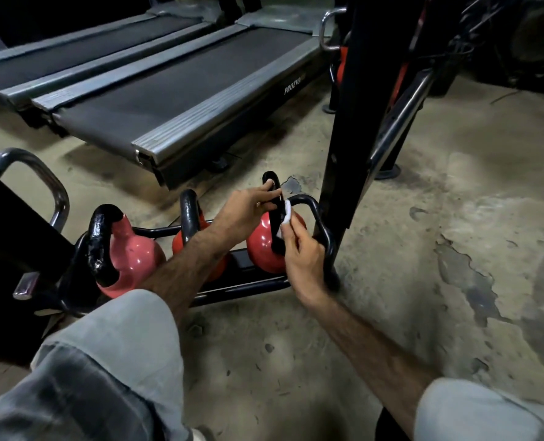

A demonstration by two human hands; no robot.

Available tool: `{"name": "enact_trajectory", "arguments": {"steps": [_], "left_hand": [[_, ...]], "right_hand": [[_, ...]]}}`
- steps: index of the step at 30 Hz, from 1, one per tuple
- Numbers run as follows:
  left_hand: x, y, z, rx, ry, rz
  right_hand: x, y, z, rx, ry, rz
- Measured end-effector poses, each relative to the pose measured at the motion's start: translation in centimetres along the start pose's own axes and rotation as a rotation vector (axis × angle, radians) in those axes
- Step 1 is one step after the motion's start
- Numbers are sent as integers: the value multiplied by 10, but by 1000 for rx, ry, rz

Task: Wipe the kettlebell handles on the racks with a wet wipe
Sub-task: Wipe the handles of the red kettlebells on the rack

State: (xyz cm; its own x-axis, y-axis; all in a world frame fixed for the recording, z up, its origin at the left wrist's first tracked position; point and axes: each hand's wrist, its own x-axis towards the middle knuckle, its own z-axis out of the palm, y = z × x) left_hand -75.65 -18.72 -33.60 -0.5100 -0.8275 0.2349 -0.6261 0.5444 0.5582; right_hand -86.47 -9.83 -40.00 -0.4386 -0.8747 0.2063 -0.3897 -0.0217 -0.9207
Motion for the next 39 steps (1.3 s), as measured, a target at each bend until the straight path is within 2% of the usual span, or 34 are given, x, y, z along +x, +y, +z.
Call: {"name": "enact_trajectory", "arguments": {"steps": [5, 7, 10, 14, 18, 21, 23, 28, 32, 36, 39], "left_hand": [[0, 1, -2, -2, 3, -7], [-1, 0, -3, -16, 0, -5], [1, -3, -4, -17, 8, -3], [2, -2, -2, -75, -7, -38], [4, -2, -1, -98, 3, -51], [2, 0, -3, -89, 15, -54], [2, 1, -5, -75, 18, -58], [2, 4, -7, -45, -6, -59], [2, 1, -8, -25, -4, -28], [3, -1, -10, -59, 7, -25], [3, -2, -10, -79, -7, -23]], "right_hand": [[-27, 14, 2, -8, 39, -46], [-15, 8, 5, -5, 36, -161], [4, 7, 5, -49, -38, -423], [13, 33, -26, -378, -281, -820], [38, 41, -45, -592, -360, -1240], [63, 24, -45, -838, -567, -1469], [72, 11, -39, -1000, -685, -1505], [59, 6, -18, -1491, -810, -1536], [72, -2, -29, -1443, -796, -1647], [82, -17, -28, -1410, -736, -1510], [69, 1, -30, -1309, -740, -1516]]}}
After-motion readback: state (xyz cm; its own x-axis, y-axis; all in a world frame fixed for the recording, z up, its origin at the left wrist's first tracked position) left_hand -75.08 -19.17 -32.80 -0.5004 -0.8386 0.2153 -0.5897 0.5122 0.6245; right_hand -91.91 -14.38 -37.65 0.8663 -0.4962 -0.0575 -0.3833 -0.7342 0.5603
